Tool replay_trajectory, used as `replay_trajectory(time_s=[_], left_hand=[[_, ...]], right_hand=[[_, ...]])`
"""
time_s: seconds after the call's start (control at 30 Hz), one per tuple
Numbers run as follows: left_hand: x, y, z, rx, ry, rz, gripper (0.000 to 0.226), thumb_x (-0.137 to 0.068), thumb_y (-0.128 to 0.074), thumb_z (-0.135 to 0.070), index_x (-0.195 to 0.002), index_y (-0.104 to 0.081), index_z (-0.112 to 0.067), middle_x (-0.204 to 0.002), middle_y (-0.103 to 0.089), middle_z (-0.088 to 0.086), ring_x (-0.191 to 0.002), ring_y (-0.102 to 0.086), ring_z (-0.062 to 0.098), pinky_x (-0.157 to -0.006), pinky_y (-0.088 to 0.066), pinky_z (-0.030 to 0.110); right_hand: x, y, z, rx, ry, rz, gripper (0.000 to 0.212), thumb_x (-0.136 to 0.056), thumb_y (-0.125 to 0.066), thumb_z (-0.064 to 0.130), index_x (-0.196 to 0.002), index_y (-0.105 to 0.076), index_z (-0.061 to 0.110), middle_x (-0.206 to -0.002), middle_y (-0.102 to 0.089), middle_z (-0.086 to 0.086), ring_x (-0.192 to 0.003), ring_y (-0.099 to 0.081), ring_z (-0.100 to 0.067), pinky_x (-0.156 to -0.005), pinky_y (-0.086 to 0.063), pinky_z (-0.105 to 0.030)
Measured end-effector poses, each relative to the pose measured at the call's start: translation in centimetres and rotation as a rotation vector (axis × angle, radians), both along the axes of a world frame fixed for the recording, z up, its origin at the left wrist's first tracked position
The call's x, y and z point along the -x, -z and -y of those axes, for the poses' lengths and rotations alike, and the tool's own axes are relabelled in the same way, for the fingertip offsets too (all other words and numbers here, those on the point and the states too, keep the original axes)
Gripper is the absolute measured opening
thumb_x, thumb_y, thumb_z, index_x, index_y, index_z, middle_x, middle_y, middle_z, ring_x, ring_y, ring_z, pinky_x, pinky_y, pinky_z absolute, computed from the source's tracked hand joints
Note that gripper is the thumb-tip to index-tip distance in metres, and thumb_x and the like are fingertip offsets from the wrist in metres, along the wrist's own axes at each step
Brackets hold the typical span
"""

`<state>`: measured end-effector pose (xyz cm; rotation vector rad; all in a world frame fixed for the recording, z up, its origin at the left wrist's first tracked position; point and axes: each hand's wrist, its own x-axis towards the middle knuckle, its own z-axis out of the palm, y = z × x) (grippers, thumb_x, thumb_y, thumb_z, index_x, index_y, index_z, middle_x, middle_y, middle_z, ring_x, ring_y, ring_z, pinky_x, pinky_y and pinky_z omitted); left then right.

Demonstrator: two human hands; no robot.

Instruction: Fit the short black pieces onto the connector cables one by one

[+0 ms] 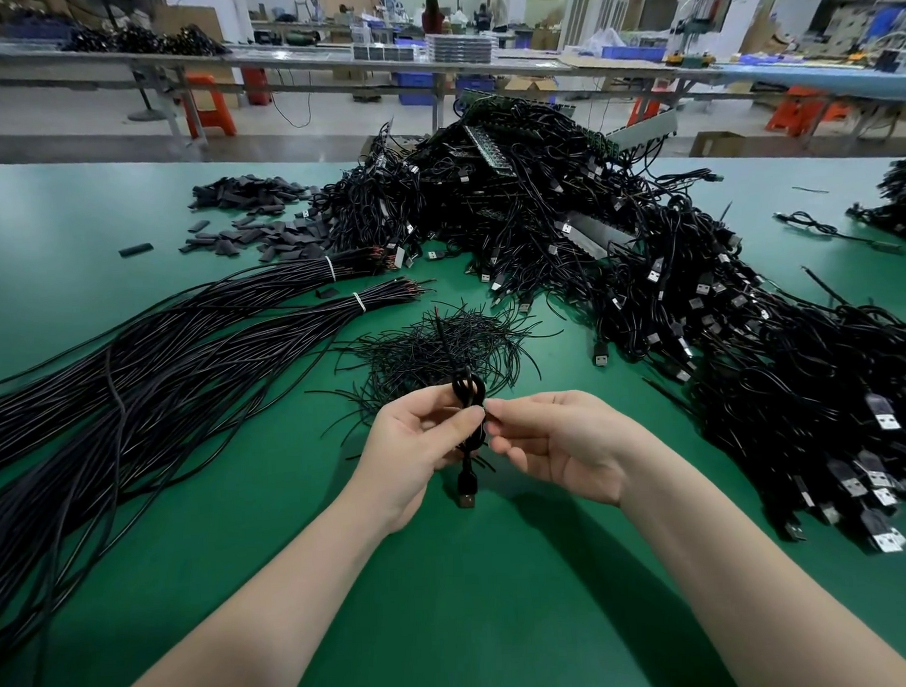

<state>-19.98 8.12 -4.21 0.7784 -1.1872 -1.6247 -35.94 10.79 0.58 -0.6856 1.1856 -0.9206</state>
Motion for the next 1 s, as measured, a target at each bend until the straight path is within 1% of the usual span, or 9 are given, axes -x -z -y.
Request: replay_trajectory(time_s=[0.1,0.2,0.27,0.37,0.47,0.57,0.67,0.77,1.0], left_hand=[[0.1,0.0,0.0,-0.011,-0.016,0.023,0.021,-0.071,-0.073,-0.017,-0.091,-0.077,-0.018,-0.085,-0.074,0.003,-0.076,-0.068,0.013,-0.062,-0.053,0.022],[0.1,-0.3,0.2,-0.066,-0.017,-0.006,0.021,-0.069,-0.072,-0.016,-0.089,-0.078,-0.016,-0.084,-0.074,0.001,-0.071,-0.066,0.008,-0.058,-0.053,0.021],[0.0,-0.5,0.5,-0.153,-0.015,-0.069,0.019,-0.07,-0.071,-0.015,-0.087,-0.078,-0.015,-0.08,-0.073,-0.001,-0.065,-0.064,0.005,-0.053,-0.05,0.02],[-0.8,-0.7,1.0,-0.259,0.104,-0.115,0.013,-0.072,-0.074,-0.017,-0.084,-0.077,-0.018,-0.074,-0.066,-0.005,-0.056,-0.056,0.003,-0.045,-0.045,0.014],[-1.3,-0.9,1.2,-0.316,0.215,-0.132,0.007,-0.067,-0.076,-0.022,-0.074,-0.077,-0.02,-0.069,-0.061,-0.007,-0.056,-0.054,0.002,-0.045,-0.044,0.01],[-1.0,-0.7,1.1,-0.304,0.139,-0.143,0.008,-0.073,-0.073,-0.018,-0.08,-0.077,-0.019,-0.073,-0.064,-0.006,-0.058,-0.055,0.003,-0.046,-0.045,0.014],[-0.6,-0.3,1.1,-0.27,-0.009,-0.183,0.014,-0.07,-0.073,-0.018,-0.083,-0.079,-0.02,-0.076,-0.069,-0.006,-0.061,-0.059,0.005,-0.051,-0.049,0.02],[-0.5,0.0,1.0,-0.172,-0.03,-0.123,0.018,-0.072,-0.071,-0.019,-0.086,-0.08,-0.025,-0.085,-0.073,-0.008,-0.068,-0.063,0.002,-0.058,-0.049,0.02],[-0.4,0.1,0.9,-0.112,0.029,-0.146,0.021,-0.075,-0.07,-0.016,-0.091,-0.08,-0.024,-0.094,-0.076,-0.004,-0.08,-0.068,0.006,-0.066,-0.052,0.019]], right_hand=[[-0.3,0.2,-0.1,0.138,0.016,-0.102,0.013,-0.089,-0.065,0.005,-0.077,-0.067,0.001,-0.065,-0.066,-0.007,-0.055,-0.061,-0.012,-0.055,-0.055,-0.019],[-1.2,1.2,0.0,0.468,0.087,-0.702,0.02,-0.09,-0.065,0.012,-0.07,-0.065,0.01,-0.064,-0.066,-0.003,-0.062,-0.059,-0.013,-0.066,-0.054,-0.027],[-2.2,2.0,0.0,0.759,0.171,-1.037,0.015,-0.089,-0.066,0.013,-0.074,-0.065,0.016,-0.067,-0.065,0.006,-0.063,-0.057,-0.006,-0.064,-0.046,-0.021],[-2.5,3.1,-0.1,1.303,0.173,-1.416,0.008,-0.088,-0.062,0.0,-0.086,-0.069,0.002,-0.082,-0.068,-0.008,-0.076,-0.064,-0.025,-0.072,-0.049,-0.028],[-1.2,3.4,0.0,1.635,0.102,-1.546,0.028,-0.094,-0.042,-0.003,-0.086,-0.069,-0.003,-0.084,-0.066,-0.014,-0.075,-0.062,-0.03,-0.075,-0.051,-0.033],[-1.2,3.3,0.2,1.457,0.111,-1.409,0.012,-0.088,-0.06,0.0,-0.092,-0.072,0.0,-0.086,-0.068,-0.01,-0.078,-0.064,-0.027,-0.074,-0.052,-0.033],[-1.5,2.4,0.2,0.894,0.215,-0.901,0.013,-0.088,-0.068,0.028,-0.09,-0.075,0.017,-0.081,-0.072,0.008,-0.075,-0.066,-0.009,-0.074,-0.054,-0.026],[-1.2,1.7,0.4,0.403,0.173,-0.428,0.035,-0.082,-0.069,0.047,-0.078,-0.073,0.013,-0.067,-0.069,0.003,-0.062,-0.062,-0.01,-0.059,-0.052,-0.024],[-0.9,1.2,0.2,0.042,0.065,-0.065,0.021,-0.082,-0.074,0.028,-0.083,-0.068,0.008,-0.066,-0.067,-0.001,-0.053,-0.06,-0.009,-0.048,-0.048,-0.018]])
